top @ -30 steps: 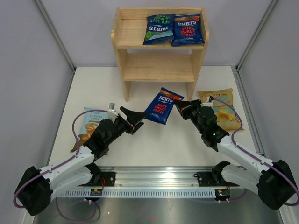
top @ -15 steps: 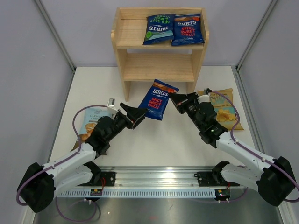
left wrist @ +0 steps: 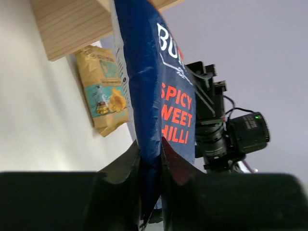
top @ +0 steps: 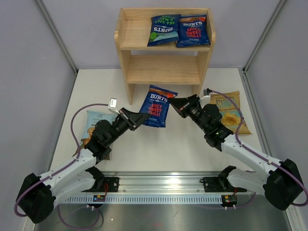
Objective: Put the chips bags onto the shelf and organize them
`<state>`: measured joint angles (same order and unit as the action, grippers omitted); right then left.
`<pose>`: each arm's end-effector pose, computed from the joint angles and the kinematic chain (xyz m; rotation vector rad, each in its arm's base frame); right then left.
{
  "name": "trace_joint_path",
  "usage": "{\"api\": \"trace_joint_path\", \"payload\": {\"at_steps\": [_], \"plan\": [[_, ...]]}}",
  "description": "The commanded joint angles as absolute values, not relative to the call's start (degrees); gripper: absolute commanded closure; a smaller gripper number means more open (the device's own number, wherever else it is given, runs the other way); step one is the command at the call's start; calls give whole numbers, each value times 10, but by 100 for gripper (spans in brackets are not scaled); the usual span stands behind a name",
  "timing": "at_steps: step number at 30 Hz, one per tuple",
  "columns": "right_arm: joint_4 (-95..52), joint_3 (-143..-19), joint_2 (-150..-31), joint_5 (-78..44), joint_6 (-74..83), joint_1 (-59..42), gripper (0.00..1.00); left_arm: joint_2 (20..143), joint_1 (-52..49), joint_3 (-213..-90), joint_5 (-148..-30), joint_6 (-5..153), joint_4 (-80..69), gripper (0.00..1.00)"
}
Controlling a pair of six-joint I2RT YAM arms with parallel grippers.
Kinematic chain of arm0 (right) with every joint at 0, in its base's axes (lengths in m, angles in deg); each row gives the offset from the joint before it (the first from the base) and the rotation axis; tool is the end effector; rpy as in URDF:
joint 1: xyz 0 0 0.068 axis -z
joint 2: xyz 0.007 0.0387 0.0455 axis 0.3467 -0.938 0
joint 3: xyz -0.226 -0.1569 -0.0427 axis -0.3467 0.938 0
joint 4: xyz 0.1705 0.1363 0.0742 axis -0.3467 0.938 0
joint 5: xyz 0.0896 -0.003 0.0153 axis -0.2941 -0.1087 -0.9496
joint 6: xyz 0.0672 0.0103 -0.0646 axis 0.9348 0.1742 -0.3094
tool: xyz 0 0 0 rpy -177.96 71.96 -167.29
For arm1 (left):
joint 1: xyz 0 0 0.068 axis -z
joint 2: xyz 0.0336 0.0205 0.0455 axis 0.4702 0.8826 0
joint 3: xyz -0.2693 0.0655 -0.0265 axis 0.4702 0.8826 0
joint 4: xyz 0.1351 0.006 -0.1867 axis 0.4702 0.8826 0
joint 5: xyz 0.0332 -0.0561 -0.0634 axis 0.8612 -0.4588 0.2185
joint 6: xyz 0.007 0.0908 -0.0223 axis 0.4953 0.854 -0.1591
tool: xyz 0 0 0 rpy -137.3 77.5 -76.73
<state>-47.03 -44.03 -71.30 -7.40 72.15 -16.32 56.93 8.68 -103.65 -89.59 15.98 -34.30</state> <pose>0.2191 0.1592 0.3274 0.5970 1.6489 1.4685 0.1719 -0.1447 0.2908 -0.3539 1.7018 -1.5605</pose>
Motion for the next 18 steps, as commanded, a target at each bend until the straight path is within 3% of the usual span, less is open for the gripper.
{"api": "trace_joint_path", "payload": {"at_steps": [1,4,6,10,11,18], "plan": [[-523,-445,-697,-90,703,-169,100,546,84,-1058,-906,209,-389,85],[-526,-428,-671,-89,687,-169,84,536,84,-1055,-944,248,-419,95],[-519,-416,-651,-78,668,-168,65,528,84,-1043,-964,279,-449,100],[-463,-411,-594,-76,635,-168,37,482,84,-1017,-989,329,-489,100],[-446,-414,-586,-83,624,-168,24,473,84,-1013,-992,351,-493,100],[-314,-453,-572,-182,636,-168,1,421,84,-1019,-1015,435,-462,100]]}}
